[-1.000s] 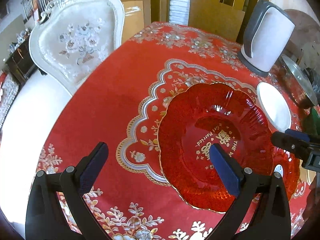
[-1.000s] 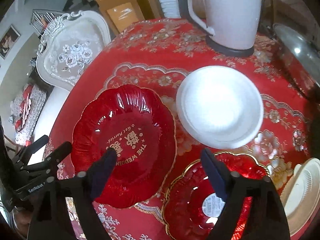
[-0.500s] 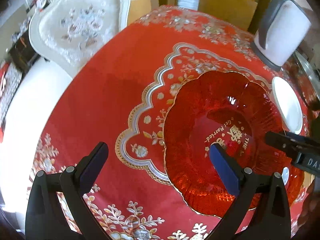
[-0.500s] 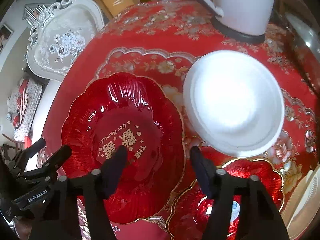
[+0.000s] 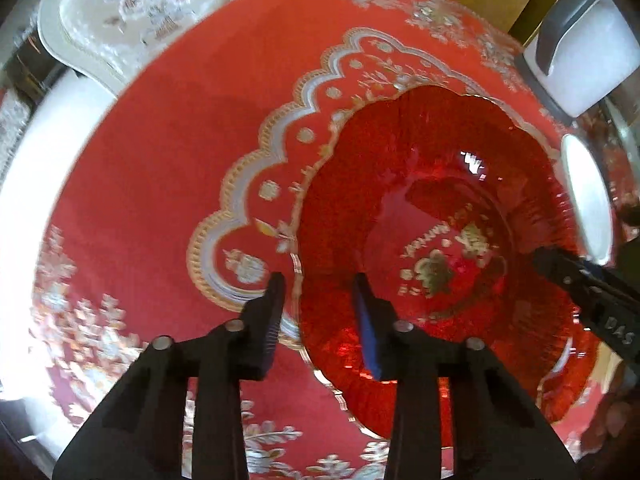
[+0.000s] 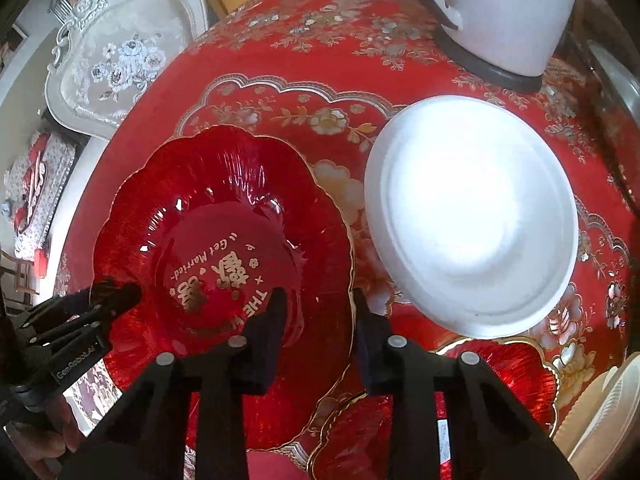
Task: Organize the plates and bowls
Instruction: 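Close the left tool on the wedding plate rim and lift it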
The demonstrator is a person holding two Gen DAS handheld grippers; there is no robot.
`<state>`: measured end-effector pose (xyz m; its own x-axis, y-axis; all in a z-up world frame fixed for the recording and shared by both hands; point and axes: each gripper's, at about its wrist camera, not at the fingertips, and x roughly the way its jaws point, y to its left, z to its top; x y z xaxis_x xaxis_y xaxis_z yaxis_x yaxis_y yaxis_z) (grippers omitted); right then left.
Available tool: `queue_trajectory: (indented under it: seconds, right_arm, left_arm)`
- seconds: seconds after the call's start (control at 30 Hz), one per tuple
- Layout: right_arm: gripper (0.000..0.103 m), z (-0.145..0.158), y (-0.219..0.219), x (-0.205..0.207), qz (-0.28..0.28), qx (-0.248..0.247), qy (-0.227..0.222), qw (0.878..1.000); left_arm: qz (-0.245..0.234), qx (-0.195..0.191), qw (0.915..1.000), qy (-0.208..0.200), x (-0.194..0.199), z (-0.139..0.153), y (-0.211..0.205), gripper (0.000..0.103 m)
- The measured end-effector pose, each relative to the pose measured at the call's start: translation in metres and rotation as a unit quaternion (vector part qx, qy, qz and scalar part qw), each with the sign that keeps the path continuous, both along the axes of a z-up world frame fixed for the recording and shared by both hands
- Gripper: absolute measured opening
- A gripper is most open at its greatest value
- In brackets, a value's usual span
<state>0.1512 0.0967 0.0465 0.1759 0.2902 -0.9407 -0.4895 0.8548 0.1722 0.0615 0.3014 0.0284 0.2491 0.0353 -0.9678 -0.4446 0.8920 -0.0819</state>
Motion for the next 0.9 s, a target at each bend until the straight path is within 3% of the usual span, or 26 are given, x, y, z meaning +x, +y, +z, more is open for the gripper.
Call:
queue_trajectory:
  seconds: [0.23,0.57,0.9]
  right_arm:
    - [0.015,0.000,-0.004,-0.001,0.003,-0.007,-0.010,1.000]
    - [0.015,0.003,0.005,-0.010,0.021,-0.018,-0.038,0.999]
    - [0.016,0.011,0.016,-0.024,0.041,-0.028,-0.085,0.995]
  left_arm:
    - [0.009,0.004,1.0000,0.001,0.000,0.003,-0.004,0.025]
    - [0.017,0.020,0.9996,-0.010,-0.009,0.012,-0.001,0.022]
    - [0.039,0.012,0.9989,-0.024,-0.027,0.021,0.005,0.022]
